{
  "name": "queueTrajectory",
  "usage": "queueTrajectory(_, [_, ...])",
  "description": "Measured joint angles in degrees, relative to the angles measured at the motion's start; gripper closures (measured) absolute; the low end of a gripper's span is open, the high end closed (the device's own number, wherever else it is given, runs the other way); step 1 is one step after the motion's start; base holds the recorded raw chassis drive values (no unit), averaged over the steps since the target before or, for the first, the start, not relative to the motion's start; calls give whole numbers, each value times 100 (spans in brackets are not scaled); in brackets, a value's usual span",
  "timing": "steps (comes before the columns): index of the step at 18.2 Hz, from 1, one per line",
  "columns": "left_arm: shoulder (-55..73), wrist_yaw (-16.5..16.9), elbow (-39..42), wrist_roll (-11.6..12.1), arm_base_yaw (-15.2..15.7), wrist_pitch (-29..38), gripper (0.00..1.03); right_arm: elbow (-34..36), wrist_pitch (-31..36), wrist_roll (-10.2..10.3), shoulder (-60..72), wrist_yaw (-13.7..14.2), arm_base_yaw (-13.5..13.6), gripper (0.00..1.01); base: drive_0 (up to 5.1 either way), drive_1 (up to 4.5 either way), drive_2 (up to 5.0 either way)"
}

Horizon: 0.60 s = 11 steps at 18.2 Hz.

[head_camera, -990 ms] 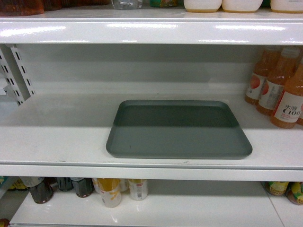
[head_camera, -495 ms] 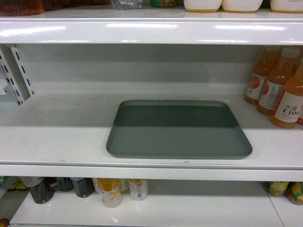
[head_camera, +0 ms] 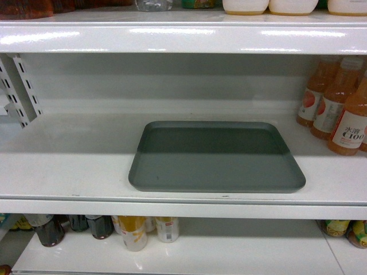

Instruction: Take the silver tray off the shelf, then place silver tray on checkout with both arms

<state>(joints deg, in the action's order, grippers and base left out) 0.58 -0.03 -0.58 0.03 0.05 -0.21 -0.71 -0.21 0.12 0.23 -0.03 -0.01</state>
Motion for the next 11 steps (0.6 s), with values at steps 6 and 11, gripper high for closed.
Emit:
queueTrajectory(6, [0,0,0,0,0,0,5,0,0,0,2,0,0,3,0,0,0])
queueTrajectory(11, [0,0,0,0,0,0,5,0,0,0,2,0,0,3,0,0,0])
